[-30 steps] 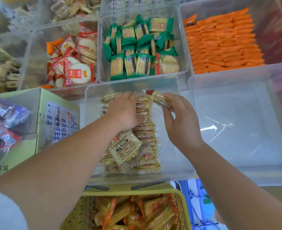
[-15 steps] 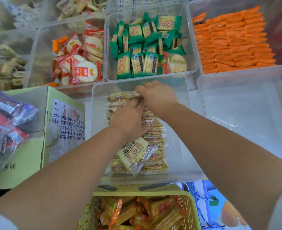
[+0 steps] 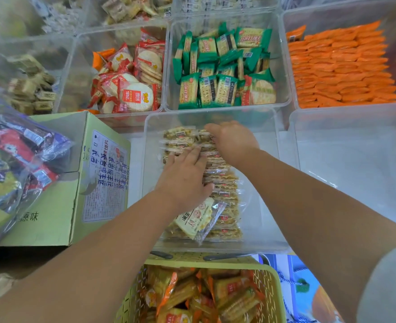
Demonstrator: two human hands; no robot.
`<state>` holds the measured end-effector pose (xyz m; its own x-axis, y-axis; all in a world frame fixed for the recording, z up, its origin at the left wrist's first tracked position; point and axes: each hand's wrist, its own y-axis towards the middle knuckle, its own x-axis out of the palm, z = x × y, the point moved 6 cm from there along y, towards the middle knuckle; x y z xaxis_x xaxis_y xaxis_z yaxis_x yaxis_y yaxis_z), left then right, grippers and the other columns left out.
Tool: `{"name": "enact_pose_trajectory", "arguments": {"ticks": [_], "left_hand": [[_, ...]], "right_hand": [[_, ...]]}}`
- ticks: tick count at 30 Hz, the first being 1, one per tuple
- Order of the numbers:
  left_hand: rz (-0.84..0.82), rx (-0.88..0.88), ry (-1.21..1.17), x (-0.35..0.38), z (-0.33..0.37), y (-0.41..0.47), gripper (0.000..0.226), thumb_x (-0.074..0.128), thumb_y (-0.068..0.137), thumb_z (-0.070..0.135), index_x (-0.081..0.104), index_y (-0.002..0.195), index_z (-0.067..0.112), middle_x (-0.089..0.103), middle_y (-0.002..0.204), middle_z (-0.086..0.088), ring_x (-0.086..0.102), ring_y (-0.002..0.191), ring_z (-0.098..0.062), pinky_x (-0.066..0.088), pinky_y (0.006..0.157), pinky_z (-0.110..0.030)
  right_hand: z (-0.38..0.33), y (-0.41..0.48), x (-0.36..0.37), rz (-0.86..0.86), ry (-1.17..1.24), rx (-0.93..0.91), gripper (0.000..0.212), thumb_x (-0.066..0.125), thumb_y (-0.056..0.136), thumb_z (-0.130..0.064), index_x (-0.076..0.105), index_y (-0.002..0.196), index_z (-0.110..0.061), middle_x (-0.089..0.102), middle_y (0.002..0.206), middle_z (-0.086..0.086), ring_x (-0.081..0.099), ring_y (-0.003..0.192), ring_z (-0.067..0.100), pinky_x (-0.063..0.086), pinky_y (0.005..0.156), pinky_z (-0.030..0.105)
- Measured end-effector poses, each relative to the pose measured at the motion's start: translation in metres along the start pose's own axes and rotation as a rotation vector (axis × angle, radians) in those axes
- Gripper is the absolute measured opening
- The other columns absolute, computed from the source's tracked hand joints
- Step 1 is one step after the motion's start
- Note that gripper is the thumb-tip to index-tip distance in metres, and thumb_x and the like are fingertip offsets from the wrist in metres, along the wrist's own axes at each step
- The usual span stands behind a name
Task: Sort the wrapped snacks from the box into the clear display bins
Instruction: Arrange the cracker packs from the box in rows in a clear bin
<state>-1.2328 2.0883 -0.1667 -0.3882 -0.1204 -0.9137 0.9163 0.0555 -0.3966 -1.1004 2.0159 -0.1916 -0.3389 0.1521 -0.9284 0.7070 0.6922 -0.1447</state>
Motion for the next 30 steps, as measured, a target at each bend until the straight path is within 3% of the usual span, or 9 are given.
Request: {"name": "enact_pose_trajectory", "arguments": {"ticks": [2,6,9,11,15,20,23,27,30], "left_hand": [[0.051,-0.054,-0.04,-0.001,-0.007,-0.009,0.081,0.05,0.095,0.062,0.022,0.16,0.023,0.008,0.171,-0.006,0.006,0.157,-0.029,0.007,0.125,-0.056],[0.2,-0.257,-0.095,-0.007,-0.03,-0.027,0.089,0.055,0.084,0.075,0.023,0.156,0.033,0.009,0.17,-0.008,0.009,0.155,-0.035,0.009,0.123,-0.063],[0.201,-0.454,-0.146,-0.005,-0.053,-0.037,0.112,0.052,0.072,0.09,0.007,0.157,0.034,-0.001,0.17,-0.011,0.004,0.156,-0.037,0.008,0.121,-0.063],[0.143,-0.569,-0.266,0.003,-0.066,-0.044,0.128,0.055,0.063,0.096,-0.005,0.158,0.035,-0.005,0.171,-0.011,0.007,0.156,-0.037,0.017,0.12,-0.063],[0.105,-0.636,-0.553,0.019,-0.074,-0.051,0.147,0.07,0.056,0.09,-0.021,0.158,0.035,0.006,0.171,-0.007,0.026,0.152,-0.035,0.036,0.114,-0.054],[0.198,-0.589,-0.445,0.02,-0.072,-0.05,0.145,0.065,0.059,0.092,-0.018,0.16,0.028,0.021,0.165,-0.011,0.038,0.145,-0.032,0.044,0.106,-0.048],[0.2,-0.576,-0.404,0.021,-0.072,-0.05,0.146,0.06,0.058,0.095,-0.018,0.16,0.026,0.022,0.165,-0.012,0.036,0.146,-0.031,0.045,0.106,-0.047],[0.216,-0.553,-0.39,0.021,-0.071,-0.05,0.146,0.057,0.058,0.095,-0.018,0.161,0.023,0.023,0.163,-0.012,0.035,0.146,-0.03,0.045,0.106,-0.047],[0.225,-0.551,-0.387,0.021,-0.072,-0.05,0.146,0.058,0.059,0.096,-0.018,0.16,0.023,0.024,0.162,-0.011,0.034,0.147,-0.03,0.045,0.105,-0.047]], "right_hand": [[0.006,-0.005,-0.003,0.036,0.178,0.069,0.047,0.054,0.097,-0.021,0.054,0.143,-0.023,0.063,0.135,0.007,0.053,0.125,0.027,0.05,0.099,0.04],[0.028,-0.021,-0.003,0.244,0.693,0.43,0.054,0.058,0.09,-0.054,0.067,0.127,-0.015,0.071,0.121,0.0,0.064,0.111,0.018,0.048,0.089,0.029],[0.039,-0.029,0.01,0.271,0.802,0.681,0.074,0.066,0.081,-0.066,0.063,0.13,-0.011,0.068,0.122,0.003,0.063,0.114,0.024,0.05,0.092,0.034],[0.041,-0.028,0.02,0.203,0.86,0.761,0.086,0.069,0.073,-0.074,0.061,0.131,-0.01,0.066,0.119,0.002,0.062,0.114,0.026,0.05,0.088,0.036],[0.044,-0.023,0.03,0.111,0.969,0.821,0.1,0.07,0.064,-0.081,0.058,0.13,-0.007,0.064,0.108,0.004,0.061,0.103,0.027,0.05,0.079,0.038],[0.043,-0.012,0.031,0.054,0.82,0.762,0.089,0.06,0.069,-0.086,0.063,0.11,-0.007,0.065,0.092,0.006,0.064,0.088,0.027,0.055,0.071,0.039],[0.044,-0.009,0.029,0.016,0.761,0.758,0.087,0.054,0.069,-0.09,0.062,0.093,-0.007,0.064,0.079,0.008,0.064,0.077,0.026,0.046,0.057,0.034],[0.046,-0.005,0.026,0.0,0.775,0.776,0.091,0.055,0.068,-0.091,0.056,0.104,-0.007,0.064,0.088,0.006,0.063,0.08,0.025,0.047,0.06,0.035],[0.042,-0.006,0.027,-0.019,0.832,0.776,0.113,0.06,0.062,-0.091,0.053,0.135,-0.006,0.064,0.125,0.01,0.061,0.109,0.032,0.053,0.083,0.041]]}}
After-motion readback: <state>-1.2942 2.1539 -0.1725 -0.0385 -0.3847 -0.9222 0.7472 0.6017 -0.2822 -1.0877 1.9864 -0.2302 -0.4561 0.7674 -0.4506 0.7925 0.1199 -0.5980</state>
